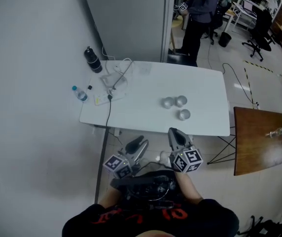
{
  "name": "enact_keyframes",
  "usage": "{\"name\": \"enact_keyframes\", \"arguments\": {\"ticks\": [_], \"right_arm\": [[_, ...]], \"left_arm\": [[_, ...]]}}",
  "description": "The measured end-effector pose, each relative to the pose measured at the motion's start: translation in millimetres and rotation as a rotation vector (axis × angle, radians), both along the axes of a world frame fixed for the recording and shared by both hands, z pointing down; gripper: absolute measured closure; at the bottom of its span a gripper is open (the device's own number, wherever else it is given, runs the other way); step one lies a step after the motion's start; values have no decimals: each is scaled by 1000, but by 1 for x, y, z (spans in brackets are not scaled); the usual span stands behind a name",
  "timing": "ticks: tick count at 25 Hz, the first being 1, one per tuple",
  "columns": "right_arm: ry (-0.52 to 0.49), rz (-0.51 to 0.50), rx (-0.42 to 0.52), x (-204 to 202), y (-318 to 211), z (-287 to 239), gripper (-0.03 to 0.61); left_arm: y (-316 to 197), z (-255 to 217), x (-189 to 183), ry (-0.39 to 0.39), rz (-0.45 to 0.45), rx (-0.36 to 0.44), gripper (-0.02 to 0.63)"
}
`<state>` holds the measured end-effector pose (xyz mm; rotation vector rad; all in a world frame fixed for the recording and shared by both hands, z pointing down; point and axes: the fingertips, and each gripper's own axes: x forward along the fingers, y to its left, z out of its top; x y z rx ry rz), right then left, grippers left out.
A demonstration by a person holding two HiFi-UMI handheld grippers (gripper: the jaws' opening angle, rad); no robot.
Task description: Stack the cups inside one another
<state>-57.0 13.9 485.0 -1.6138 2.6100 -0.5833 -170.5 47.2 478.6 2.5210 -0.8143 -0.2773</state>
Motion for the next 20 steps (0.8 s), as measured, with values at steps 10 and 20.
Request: {"name": "enact_keyframes", "arguments": {"ticks": [10,20], "right_arm": [[41,-97,109,17,-28,-18,578],[61,-86,117,81,-52,-12,578]], "left_arm": [[-36,-9,30,-32,-23,6,502],[-68,-10,88,-104,-34,19,503]]}}
